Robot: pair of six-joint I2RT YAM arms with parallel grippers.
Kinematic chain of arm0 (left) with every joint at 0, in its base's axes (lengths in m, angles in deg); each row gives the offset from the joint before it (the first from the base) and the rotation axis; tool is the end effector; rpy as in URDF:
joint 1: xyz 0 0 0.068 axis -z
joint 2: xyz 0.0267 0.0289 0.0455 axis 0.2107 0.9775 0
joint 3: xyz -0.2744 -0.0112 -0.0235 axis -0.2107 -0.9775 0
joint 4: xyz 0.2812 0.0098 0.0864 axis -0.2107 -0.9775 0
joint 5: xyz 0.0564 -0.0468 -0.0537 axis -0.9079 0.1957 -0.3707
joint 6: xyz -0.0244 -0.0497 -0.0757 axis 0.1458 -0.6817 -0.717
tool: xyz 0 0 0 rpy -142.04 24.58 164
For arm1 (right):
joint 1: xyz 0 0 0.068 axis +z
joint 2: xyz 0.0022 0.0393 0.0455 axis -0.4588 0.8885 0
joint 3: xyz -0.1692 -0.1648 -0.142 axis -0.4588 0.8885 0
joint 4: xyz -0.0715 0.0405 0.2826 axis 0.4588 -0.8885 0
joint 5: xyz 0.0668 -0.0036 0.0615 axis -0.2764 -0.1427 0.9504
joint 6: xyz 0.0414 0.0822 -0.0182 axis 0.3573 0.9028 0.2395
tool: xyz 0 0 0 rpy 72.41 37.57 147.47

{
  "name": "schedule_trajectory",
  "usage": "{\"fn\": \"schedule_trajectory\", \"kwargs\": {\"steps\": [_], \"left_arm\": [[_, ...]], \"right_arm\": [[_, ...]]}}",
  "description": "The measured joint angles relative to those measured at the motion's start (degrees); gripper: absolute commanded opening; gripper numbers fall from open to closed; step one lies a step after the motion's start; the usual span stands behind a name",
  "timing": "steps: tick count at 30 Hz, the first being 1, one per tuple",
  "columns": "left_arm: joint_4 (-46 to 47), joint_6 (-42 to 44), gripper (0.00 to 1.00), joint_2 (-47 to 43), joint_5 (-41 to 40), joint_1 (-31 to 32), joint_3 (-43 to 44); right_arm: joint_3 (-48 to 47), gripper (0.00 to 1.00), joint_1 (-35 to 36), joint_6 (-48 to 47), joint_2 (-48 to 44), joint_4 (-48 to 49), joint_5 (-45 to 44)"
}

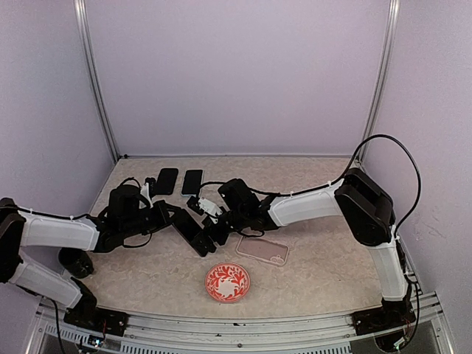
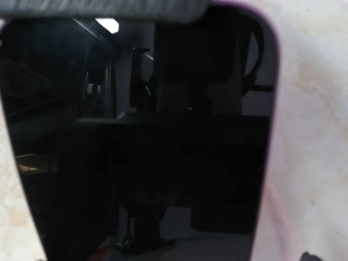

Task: Put the phone into the phone case
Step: Pass from the left arm to the right

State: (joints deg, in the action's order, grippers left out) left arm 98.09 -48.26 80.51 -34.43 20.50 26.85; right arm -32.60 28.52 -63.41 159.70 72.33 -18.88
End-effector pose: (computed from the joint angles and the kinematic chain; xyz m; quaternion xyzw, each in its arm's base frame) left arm 0.2731 -0.1837 0.1394 -0.0569 0.8354 -0.3663 0.4058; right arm 0.2885 0.4786 0.0991 -0.4863 0.7365 0.3477 0.3163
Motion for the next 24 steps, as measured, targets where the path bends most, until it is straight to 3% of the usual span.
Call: {"fn": "schedule_trajectory", "kwargs": {"steps": [19, 24], "left_arm": [[-0.3, -0.6, 0.00, 0.0, -1.2, 0.0, 0.0], [-0.3, -1.1, 0.00, -0.1, -1.5, 0.4, 0.0]], "right_arm": [[-0.5, 0.99, 0.4, 0.1, 1.7, 0.8, 0.2], [-1.0, 0.88, 0.8, 0.0, 2.1, 0.8, 0.2]]}}
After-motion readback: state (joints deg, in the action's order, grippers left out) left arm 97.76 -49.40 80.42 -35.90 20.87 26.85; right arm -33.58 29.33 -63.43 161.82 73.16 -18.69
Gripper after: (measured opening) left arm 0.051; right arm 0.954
